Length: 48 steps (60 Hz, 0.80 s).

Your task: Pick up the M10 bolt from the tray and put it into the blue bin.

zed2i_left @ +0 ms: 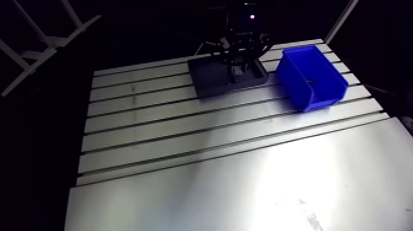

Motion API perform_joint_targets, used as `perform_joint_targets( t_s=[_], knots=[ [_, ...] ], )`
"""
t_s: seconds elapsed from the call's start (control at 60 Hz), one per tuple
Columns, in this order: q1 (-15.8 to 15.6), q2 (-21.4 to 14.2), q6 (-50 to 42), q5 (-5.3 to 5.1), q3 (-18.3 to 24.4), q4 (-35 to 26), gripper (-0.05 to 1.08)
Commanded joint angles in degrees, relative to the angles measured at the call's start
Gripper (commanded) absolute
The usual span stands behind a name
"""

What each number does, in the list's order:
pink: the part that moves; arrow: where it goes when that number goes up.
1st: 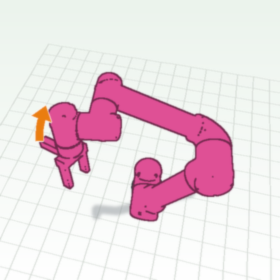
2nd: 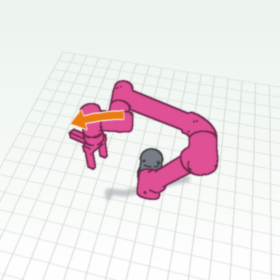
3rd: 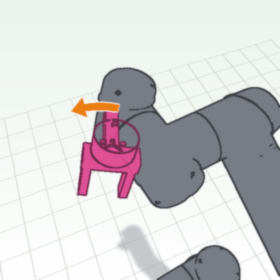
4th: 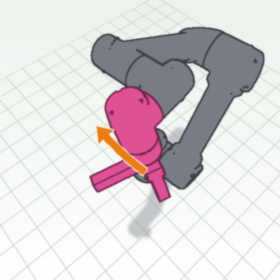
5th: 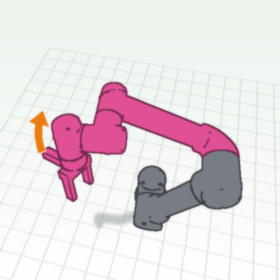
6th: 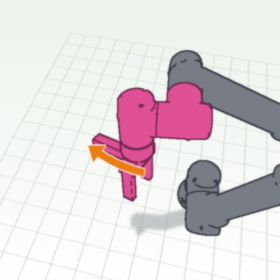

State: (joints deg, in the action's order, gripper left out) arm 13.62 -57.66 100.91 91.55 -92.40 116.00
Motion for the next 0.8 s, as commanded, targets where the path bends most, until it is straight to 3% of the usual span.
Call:
perform_joint_targets(
  t_s=[0.017,0.8],
  knots=[
    [-0.1,0.3,-0.1,-0.1,-0.1,0.3,0.55],
    [-0.2,0.8,-0.2,-0.1,-0.3,0.4,0.57]
  ],
)
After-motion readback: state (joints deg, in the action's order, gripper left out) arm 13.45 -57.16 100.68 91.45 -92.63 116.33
